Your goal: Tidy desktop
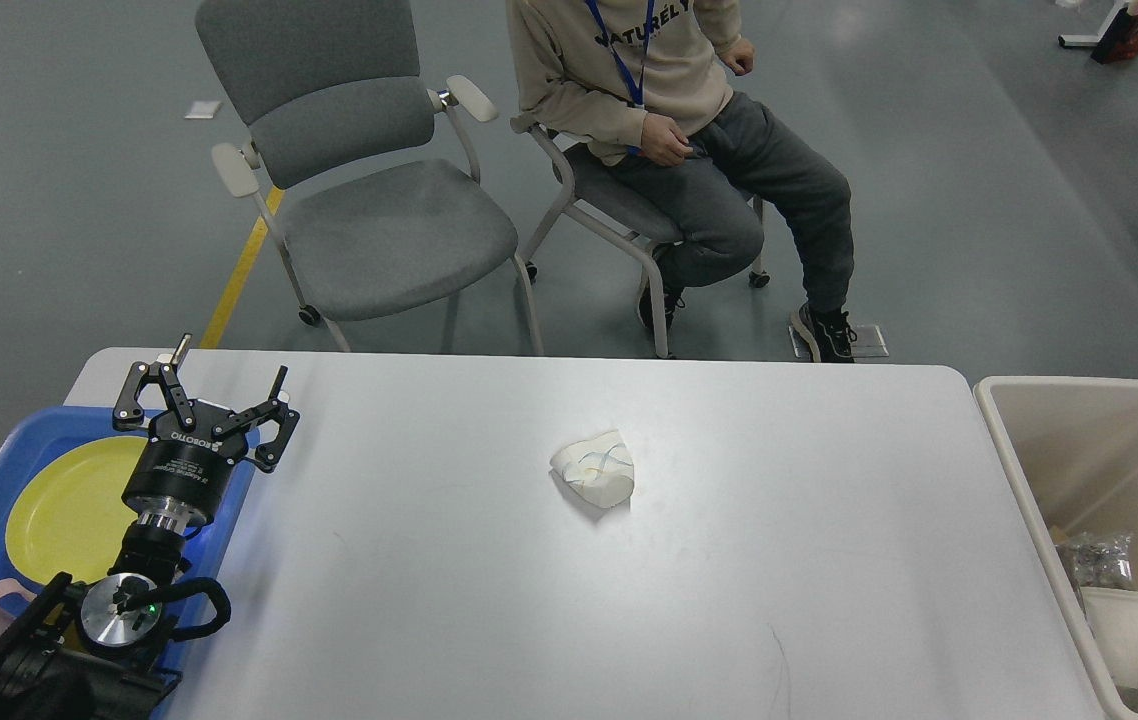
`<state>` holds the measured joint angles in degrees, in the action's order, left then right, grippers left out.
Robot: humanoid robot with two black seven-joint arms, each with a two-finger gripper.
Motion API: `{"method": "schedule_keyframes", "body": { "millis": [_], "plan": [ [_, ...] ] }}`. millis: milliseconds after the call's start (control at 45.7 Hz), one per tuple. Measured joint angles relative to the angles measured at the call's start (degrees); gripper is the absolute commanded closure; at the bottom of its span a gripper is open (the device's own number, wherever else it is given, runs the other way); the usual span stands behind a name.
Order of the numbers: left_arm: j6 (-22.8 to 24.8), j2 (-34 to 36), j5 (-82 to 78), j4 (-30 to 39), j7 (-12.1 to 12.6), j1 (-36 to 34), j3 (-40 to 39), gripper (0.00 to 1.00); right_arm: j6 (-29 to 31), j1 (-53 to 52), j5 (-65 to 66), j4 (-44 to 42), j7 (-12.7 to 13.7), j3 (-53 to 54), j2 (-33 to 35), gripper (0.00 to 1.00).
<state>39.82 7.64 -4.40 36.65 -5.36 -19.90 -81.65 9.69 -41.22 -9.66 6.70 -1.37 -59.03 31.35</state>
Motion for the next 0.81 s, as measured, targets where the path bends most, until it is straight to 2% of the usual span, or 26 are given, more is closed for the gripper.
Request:
{"method": "schedule_keyframes", "body": {
  "millis": [153,285,306,350,416,438,460,810],
  "plan": [
    [0.0,0.0,0.0,0.0,0.0,0.0,0.0,0.04,-9.5,4.9,-0.3,-0.6,1.0,2.2,-3.0,1.0],
    [0.0,0.0,0.0,0.0,0.0,0.0,0.0,0.04,-12.1,7.9,-0.3,-0.6,2.3,2.9,-4.3,1.0],
    [0.0,0.0,0.0,0.0,0.0,0.0,0.0,0.04,-12.2,8.2,-0.3,-0.6,2.4,3.0,-4.5,0.97],
    [0.0,0.0,0.0,0.0,0.0,0.0,0.0,0.04,-12.5,8.7,-0.3,-0.6,2.5,3.1,-5.1,0.71],
    [0.0,0.0,0.0,0.0,0.0,0.0,0.0,0.04,-12.7,8.9,-0.3,-0.5,2.5,3.3,-5.4,0.23],
    [0.0,0.0,0.0,0.0,0.0,0.0,0.0,0.04,-12.9,8.9,-0.3,-0.5,2.5,3.4,-5.5,0.1],
    [0.0,0.0,0.0,0.0,0.0,0.0,0.0,0.04,-13.1,8.9,-0.3,-0.5,2.5,3.7,-5.6,0.01],
    [0.0,0.0,0.0,0.0,0.0,0.0,0.0,0.04,-14.1,9.0,-0.2,0.3,2.4,14.1,-5.4,0.0]
  ]
}}
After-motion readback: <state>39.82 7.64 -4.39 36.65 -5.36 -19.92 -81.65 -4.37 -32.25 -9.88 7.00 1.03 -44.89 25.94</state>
